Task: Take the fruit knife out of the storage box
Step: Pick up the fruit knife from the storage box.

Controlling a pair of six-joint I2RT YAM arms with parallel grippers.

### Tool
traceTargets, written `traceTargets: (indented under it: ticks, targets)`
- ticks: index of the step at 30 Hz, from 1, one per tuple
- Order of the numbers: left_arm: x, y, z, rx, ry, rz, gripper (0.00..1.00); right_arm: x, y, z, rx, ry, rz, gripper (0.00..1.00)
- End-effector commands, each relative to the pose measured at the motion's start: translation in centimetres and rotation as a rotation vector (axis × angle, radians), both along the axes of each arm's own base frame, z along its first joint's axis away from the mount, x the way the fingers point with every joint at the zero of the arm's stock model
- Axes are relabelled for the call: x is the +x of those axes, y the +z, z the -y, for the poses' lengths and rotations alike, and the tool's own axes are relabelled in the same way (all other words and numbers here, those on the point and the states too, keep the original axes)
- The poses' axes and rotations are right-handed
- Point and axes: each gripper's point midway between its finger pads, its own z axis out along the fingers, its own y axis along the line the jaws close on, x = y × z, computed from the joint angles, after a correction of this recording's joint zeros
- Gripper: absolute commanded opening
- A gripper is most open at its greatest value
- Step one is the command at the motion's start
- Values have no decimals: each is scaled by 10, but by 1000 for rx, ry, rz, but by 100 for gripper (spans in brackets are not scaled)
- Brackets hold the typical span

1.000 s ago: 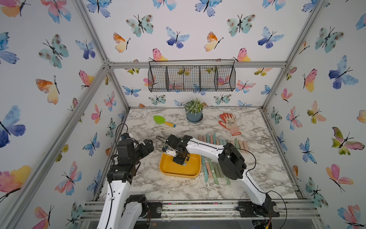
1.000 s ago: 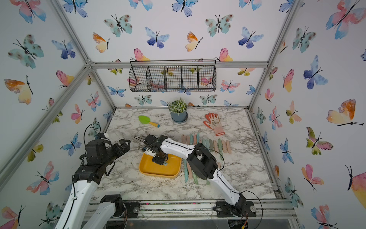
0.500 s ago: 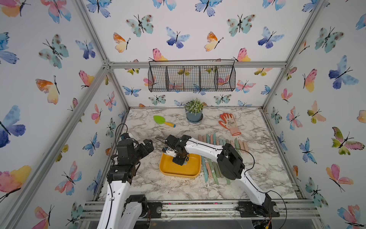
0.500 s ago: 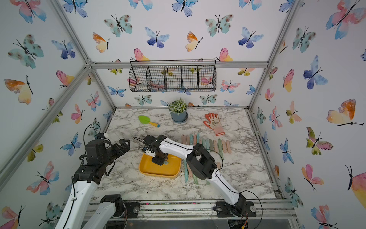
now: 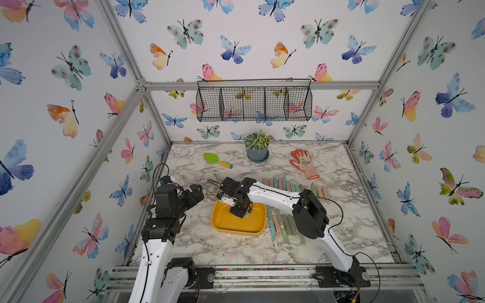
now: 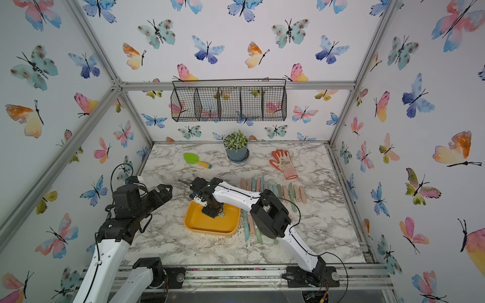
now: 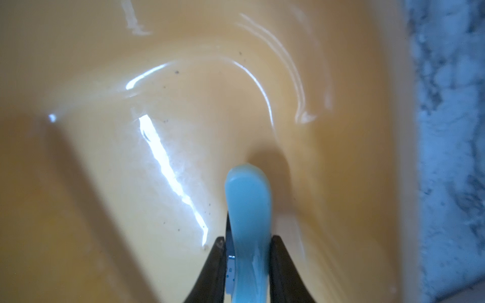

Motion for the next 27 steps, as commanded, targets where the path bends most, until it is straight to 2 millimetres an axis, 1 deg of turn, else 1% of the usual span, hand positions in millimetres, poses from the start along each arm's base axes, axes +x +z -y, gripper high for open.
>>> traceTargets:
  ticks: [1, 4, 7, 10, 11, 13, 15, 16, 18, 21, 24, 27]
  targets:
    - [0, 3, -4, 9, 14, 17, 98, 11, 60, 3, 107, -89, 90, 25]
    - [0, 4, -2, 5, 7, 21, 98, 15, 80, 23, 125, -181, 108, 25]
    - [0, 4, -1, 3, 2, 23, 98, 22, 96, 56, 127, -317, 151, 25]
    - [0, 5, 0, 1, -4, 25, 98, 27, 108, 97, 132, -461, 204, 25]
    - [0, 4, 0, 2, -5, 24, 98, 29, 113, 113, 138, -521, 225, 27]
    - [0, 4, 1, 3, -8, 23, 98, 32, 122, 143, 165, -639, 255, 27]
    - [-1, 3, 1, 7, -12, 21, 98, 34, 130, 179, 208, -765, 279, 25]
    - [-1, 3, 2, 8, -14, 20, 98, 34, 131, 195, 219, -817, 291, 25]
    - [-1, 3, 4, 8, -20, 20, 98, 33, 130, 233, 251, -935, 296, 24]
    - [-1, 4, 7, 8, -31, 24, 98, 24, 115, 282, 231, -1064, 283, 24]
    - [-1, 5, 8, 7, -35, 28, 98, 11, 94, 316, 201, -1159, 229, 25]
    - [-2, 7, 9, 7, -39, 35, 98, 2, 69, 336, 194, -1218, 156, 25]
